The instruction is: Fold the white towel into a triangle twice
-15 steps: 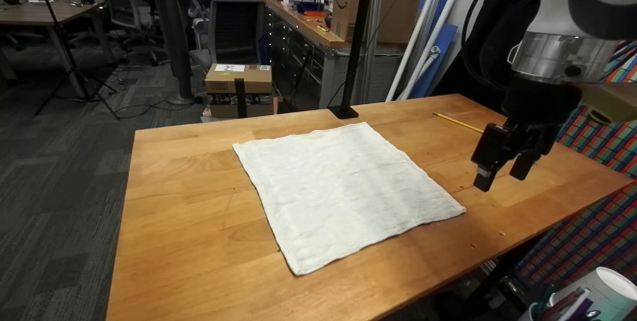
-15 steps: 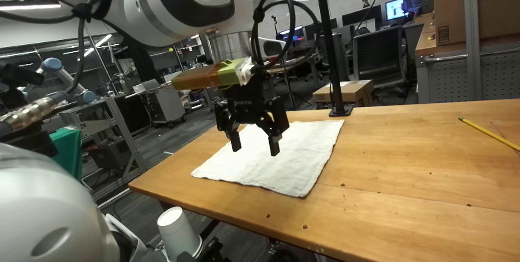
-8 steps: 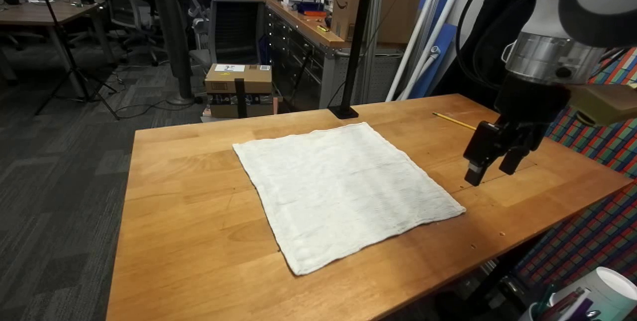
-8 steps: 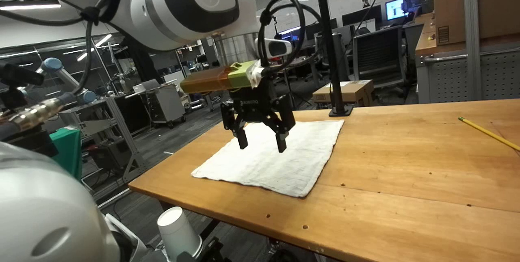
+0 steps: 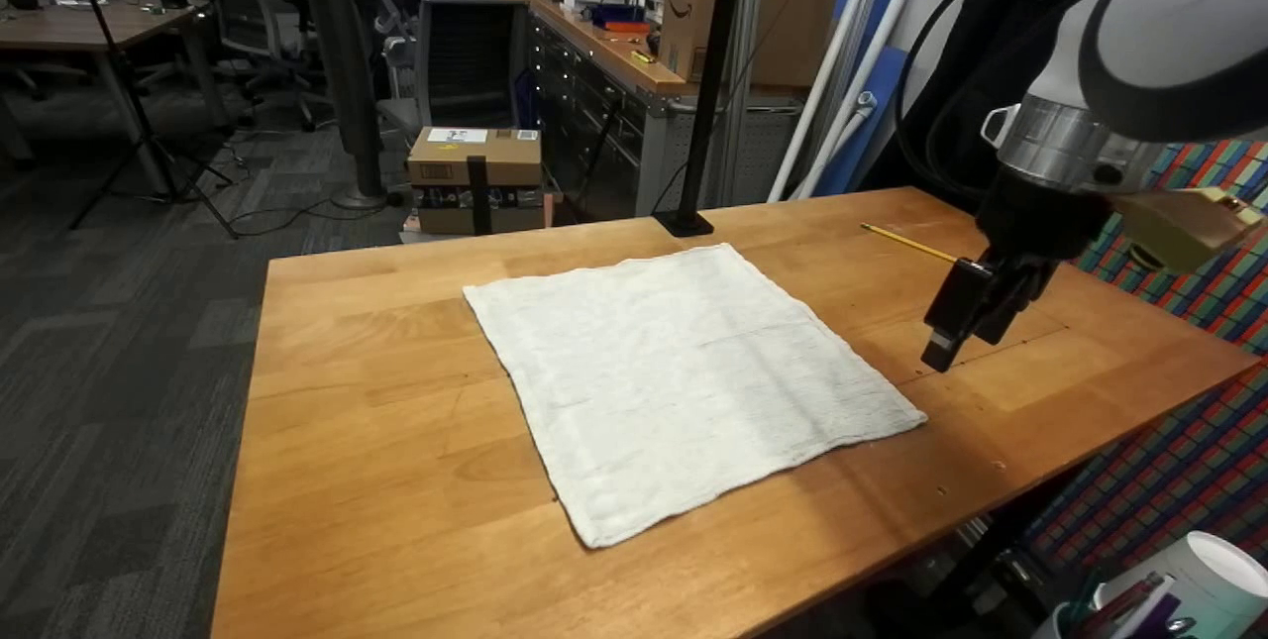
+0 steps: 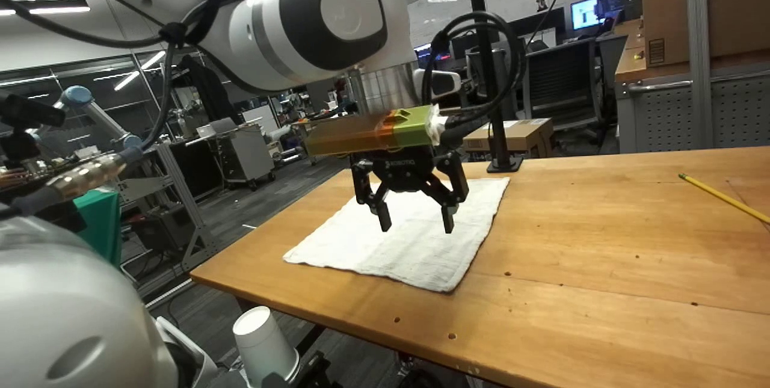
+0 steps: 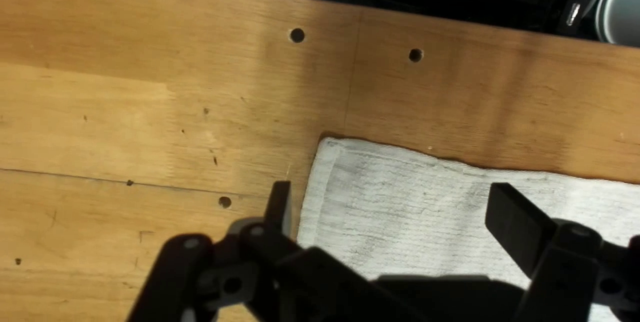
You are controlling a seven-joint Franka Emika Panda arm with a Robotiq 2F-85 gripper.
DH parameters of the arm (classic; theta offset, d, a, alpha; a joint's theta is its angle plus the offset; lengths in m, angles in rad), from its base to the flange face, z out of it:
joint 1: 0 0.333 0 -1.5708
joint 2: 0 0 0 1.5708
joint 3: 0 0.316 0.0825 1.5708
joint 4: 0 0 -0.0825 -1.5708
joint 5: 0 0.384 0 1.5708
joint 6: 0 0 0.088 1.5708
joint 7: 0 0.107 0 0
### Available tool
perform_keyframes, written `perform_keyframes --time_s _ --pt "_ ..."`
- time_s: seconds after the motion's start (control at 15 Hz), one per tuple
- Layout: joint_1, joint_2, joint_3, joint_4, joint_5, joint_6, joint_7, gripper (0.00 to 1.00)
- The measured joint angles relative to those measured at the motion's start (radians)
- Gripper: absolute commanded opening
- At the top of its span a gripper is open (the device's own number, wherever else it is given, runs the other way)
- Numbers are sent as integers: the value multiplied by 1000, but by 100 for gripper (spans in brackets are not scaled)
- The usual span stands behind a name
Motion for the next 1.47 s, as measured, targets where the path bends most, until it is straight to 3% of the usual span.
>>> perform_keyframes --time_s 0.53,1.13,1.2,1.47 --pt "11 154 -12 0 -5 174 -148 100" --pt "12 312 -12 1 -4 293 -199 100" --pt "12 325 -12 1 -3 302 -200 78" --pt "12 363 -12 3 -1 338 -204 49"
